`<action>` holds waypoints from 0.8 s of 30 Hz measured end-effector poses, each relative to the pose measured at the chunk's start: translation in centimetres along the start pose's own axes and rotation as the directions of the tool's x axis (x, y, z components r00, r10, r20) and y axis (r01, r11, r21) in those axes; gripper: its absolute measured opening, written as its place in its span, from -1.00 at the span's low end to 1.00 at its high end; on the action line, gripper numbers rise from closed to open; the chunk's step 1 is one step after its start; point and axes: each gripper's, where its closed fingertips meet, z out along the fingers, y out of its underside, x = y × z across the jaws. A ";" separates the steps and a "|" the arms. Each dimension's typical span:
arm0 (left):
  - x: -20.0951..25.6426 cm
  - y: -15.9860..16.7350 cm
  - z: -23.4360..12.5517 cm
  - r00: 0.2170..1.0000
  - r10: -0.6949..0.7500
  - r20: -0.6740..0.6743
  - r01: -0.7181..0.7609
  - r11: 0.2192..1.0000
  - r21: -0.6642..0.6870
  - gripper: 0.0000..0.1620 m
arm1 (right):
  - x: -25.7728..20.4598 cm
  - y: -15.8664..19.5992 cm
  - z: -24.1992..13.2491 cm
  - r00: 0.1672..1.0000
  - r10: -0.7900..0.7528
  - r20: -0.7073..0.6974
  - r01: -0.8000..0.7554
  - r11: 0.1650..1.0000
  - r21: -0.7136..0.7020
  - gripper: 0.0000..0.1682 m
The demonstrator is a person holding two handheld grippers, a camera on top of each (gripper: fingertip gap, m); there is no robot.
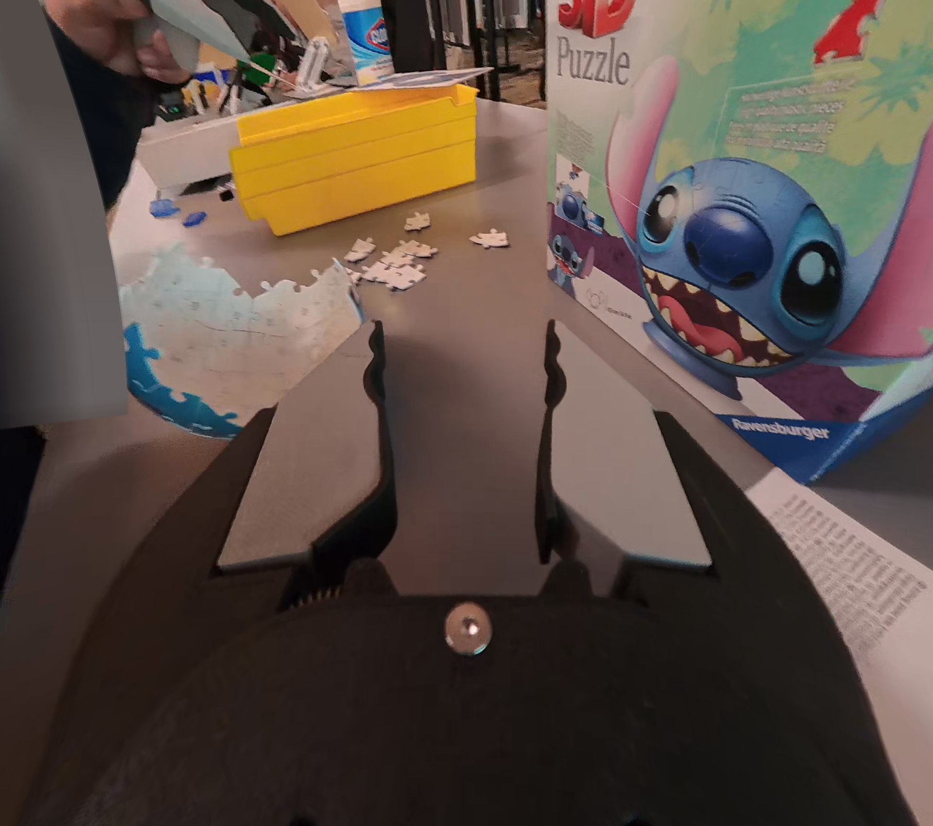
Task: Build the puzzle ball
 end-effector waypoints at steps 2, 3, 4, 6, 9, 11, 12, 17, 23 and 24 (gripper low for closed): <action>-1.4 1.1 -0.6 1.000 -0.006 0.010 0.006 1.000 -0.002 -0.40 | 1.1 0.6 -0.1 0.998 -0.020 -0.058 0.019 1.000 -0.021 -0.26; -2.0 1.9 -0.9 1.000 -0.009 0.007 0.009 1.000 -0.012 -0.40 | 1.6 0.9 -0.2 0.996 -0.025 -0.086 0.022 0.999 -0.036 -0.26; -2.7 2.6 -1.2 1.000 -0.012 0.007 0.012 1.000 -0.022 -0.40 | 2.1 1.2 -0.2 0.994 -0.025 -0.106 0.020 0.999 -0.048 -0.26; -4.4 4.2 -1.7 1.000 -0.011 0.018 0.011 0.999 -0.040 -0.40 | 2.9 1.7 -0.3 0.991 -0.007 -0.136 -0.002 0.998 -0.064 -0.26; -6.7 6.3 -2.2 1.000 -0.003 0.028 0.006 0.996 -0.085 -0.39 | 4.0 1.8 -0.5 0.984 0.038 -0.172 -0.049 0.997 -0.057 -0.26; -7.9 7.3 -2.2 1.000 0.008 0.028 -0.005 0.994 -0.109 -0.39 | 4.7 1.7 -0.8 0.978 0.056 -0.202 -0.065 0.997 -0.040 -0.26; -8.4 7.8 -2.1 1.000 0.010 0.024 -0.007 0.992 -0.125 -0.39 | 5.0 1.6 -0.9 0.974 0.061 -0.218 -0.070 0.997 -0.034 -0.25; -9.6 11.7 -1.7 1.000 -0.008 0.002 0.008 0.978 -0.206 -0.43 | 6.2 1.7 -1.1 0.953 0.044 -0.299 -0.059 0.997 -0.044 -0.24; -10.5 17.5 -2.6 0.997 -0.069 0.038 0.079 0.898 -0.432 -0.48 | 6.8 1.7 -1.3 0.945 0.069 -0.321 -0.084 0.996 -0.033 -0.23; -10.0 18.3 -2.9 0.994 -0.108 0.009 0.100 0.876 -0.471 -0.49 | 6.9 1.7 -1.3 0.945 0.076 -0.319 -0.089 0.996 -0.027 -0.23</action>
